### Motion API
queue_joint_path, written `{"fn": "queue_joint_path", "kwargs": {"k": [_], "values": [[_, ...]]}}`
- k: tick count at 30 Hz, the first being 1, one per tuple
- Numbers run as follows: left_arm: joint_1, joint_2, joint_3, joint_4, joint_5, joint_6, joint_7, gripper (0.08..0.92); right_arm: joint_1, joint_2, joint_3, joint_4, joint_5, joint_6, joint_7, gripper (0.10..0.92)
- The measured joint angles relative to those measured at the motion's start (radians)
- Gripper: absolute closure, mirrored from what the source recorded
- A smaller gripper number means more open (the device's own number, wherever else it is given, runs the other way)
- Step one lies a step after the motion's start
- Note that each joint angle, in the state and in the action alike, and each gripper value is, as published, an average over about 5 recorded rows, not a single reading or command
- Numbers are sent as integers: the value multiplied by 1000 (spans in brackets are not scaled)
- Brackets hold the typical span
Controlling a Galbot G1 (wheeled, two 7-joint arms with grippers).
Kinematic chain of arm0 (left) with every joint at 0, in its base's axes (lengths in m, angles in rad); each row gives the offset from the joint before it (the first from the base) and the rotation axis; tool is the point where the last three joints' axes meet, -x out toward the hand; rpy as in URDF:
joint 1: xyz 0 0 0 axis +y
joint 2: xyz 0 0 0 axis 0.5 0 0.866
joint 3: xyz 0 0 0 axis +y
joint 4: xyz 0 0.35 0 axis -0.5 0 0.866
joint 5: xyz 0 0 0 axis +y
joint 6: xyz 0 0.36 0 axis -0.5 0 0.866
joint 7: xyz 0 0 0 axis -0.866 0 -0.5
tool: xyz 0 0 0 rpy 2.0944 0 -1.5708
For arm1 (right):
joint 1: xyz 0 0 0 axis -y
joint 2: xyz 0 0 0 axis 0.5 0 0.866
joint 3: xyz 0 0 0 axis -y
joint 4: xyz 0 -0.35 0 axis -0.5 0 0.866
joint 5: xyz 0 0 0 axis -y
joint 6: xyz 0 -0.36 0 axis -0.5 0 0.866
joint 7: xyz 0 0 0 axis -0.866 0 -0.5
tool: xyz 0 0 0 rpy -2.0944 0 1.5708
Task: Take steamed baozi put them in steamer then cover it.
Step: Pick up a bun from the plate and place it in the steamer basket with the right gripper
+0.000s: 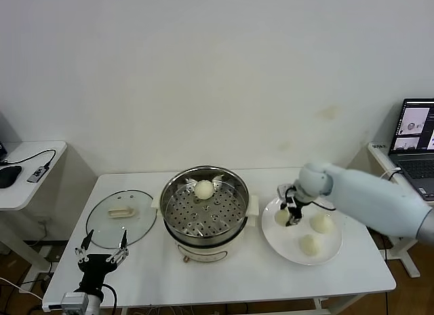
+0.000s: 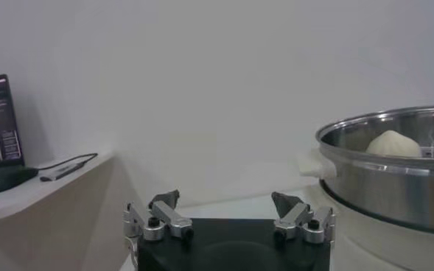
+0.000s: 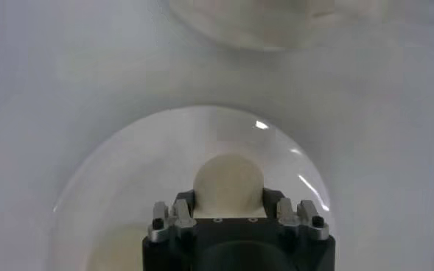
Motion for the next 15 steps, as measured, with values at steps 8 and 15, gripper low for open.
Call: {"fn": "queue_joint_path", "kwargs": {"k": [8,15], "values": [[-4,11,2,-2,-5,-1,-1,177,220,46,-91,46,150,-43,13,449],[-3,7,-1,-10,-9,-2,-2,177,313,155,-130,48,297,-100,52,448]]}}
